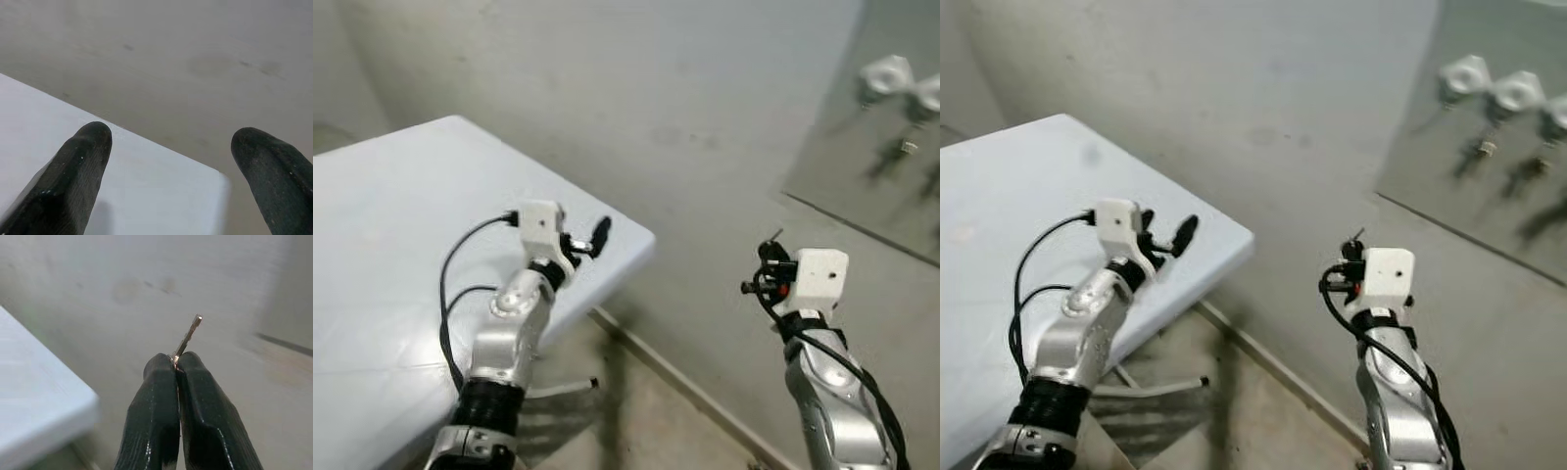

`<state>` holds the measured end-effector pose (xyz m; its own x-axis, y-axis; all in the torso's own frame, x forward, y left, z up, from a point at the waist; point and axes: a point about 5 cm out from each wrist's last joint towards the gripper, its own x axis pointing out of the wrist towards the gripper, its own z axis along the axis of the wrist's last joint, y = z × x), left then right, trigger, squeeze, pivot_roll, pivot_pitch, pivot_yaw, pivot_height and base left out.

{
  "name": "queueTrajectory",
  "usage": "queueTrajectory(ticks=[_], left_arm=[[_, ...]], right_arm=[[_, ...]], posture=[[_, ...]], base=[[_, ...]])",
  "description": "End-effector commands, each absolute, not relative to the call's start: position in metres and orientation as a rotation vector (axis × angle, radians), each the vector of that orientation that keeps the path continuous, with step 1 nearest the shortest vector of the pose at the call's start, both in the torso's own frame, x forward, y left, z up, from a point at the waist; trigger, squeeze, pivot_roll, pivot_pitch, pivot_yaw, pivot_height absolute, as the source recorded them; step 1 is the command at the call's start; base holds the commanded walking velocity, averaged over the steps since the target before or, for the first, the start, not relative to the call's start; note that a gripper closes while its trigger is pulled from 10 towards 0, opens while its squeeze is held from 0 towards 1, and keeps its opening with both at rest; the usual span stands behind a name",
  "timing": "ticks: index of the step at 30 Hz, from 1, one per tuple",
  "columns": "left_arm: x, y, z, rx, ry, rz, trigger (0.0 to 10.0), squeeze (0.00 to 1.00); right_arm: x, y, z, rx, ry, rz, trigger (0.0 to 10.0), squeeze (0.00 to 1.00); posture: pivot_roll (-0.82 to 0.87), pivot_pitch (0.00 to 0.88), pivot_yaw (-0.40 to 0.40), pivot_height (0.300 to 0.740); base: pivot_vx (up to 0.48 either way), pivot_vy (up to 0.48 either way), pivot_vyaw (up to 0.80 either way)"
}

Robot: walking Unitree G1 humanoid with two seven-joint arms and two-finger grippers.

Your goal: Hang keys on a hook

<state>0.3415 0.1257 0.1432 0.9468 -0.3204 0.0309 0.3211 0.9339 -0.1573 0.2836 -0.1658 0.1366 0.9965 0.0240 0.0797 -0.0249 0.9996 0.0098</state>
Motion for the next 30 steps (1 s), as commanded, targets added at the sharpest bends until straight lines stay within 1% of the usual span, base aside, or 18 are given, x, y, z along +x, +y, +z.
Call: queueTrajectory(ticks=[1,7,9,12,19,28,30], left_arm=[[0.344,0.124,0.15,-0.157,-0.022,-0.329,10.0,0.0],[0.344,0.123,0.151,-0.158,-0.023,-0.331,10.0,0.0],[0.343,0.122,0.151,-0.152,-0.019,-0.331,10.0,0.0],[0.344,0.122,0.149,-0.105,0.002,-0.307,10.0,0.0],[0.342,0.118,0.155,-0.147,-0.047,-0.341,10.0,0.0],[0.34,0.11,0.159,-0.081,-0.088,-0.39,10.0,0.0],[0.34,0.107,0.161,-0.075,-0.094,-0.407,10.0,0.0]], right_arm=[[0.283,-0.168,0.142,0.001,-0.102,0.025,10.0,0.0],[0.283,-0.168,0.142,0.001,-0.093,0.024,10.0,0.0],[0.284,-0.168,0.14,0.003,-0.08,0.023,10.0,0.0],[0.284,-0.168,0.139,0.002,-0.07,0.022,10.0,0.0],[0.285,-0.167,0.138,0.001,-0.059,0.022,10.0,0.0],[0.286,-0.168,0.137,-0.003,-0.052,0.022,10.0,0.0],[0.286,-0.167,0.139,-0.005,-0.071,0.03,10.0,0.0]], posture=[[-0.02,0.0,-0.019,0.74],[-0.02,0.0,-0.022,0.74],[-0.02,0.0,-0.022,0.74],[-0.02,0.0,-0.022,0.74],[-0.01,0.0,-0.025,0.74],[-0.01,0.0,-0.027,0.74],[-0.01,0.0,-0.028,0.74]], base=[[0.48,0.0,0.0],[0.48,0.0,0.0],[0.435,0.0,-0.64],[0.0,0.0,-0.66],[0.0,0.0,-0.66],[0.0,0.0,-0.66],[0.0,0.0,-0.23]])
